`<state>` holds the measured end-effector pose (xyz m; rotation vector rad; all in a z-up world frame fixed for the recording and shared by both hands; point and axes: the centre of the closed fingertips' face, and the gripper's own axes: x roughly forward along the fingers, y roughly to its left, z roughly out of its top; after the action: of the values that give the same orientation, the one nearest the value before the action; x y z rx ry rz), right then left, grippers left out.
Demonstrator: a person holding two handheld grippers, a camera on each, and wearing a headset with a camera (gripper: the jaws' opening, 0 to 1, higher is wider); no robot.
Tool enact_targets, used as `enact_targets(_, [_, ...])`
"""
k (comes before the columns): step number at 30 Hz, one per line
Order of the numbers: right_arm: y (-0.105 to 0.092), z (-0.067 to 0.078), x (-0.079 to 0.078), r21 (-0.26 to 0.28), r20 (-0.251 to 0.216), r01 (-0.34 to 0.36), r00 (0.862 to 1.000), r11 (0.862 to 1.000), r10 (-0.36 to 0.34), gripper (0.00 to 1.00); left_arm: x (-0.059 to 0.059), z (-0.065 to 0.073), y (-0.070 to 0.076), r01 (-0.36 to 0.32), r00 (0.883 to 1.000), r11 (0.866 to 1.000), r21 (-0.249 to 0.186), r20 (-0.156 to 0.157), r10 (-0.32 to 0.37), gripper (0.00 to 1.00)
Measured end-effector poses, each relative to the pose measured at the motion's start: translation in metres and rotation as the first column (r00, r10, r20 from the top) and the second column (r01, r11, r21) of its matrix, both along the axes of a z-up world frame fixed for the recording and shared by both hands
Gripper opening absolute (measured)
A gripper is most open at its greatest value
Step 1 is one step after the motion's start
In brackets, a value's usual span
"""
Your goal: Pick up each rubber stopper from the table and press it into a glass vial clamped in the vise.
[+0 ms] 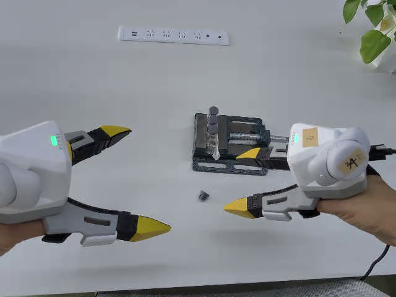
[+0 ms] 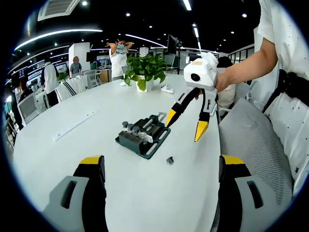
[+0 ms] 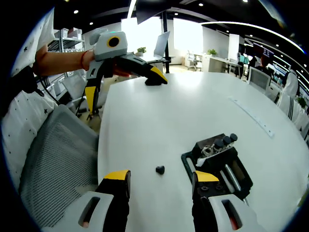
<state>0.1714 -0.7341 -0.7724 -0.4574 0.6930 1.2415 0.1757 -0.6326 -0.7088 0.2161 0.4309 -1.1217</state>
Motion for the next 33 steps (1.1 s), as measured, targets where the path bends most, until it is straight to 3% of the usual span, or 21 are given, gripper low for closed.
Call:
enact_targets(19, [0.019,-0.041,-0.001,-0.016,-0.002,-0.041,0.999,0.999,0.041,0.15,-0.001,-0.002,-0.002,0.007,1.000,1.000,0.000,-0.011,-0.007,0.97])
enact_targets(33, [0.025,-0.058,0.008,-0.042,-0.006,-0.051,0.999,0.998,0.051,0.06,-0.001,-0.004,-0.004,0.010,1.000,1.000,-0.002,-0.017,-0.010,0.96])
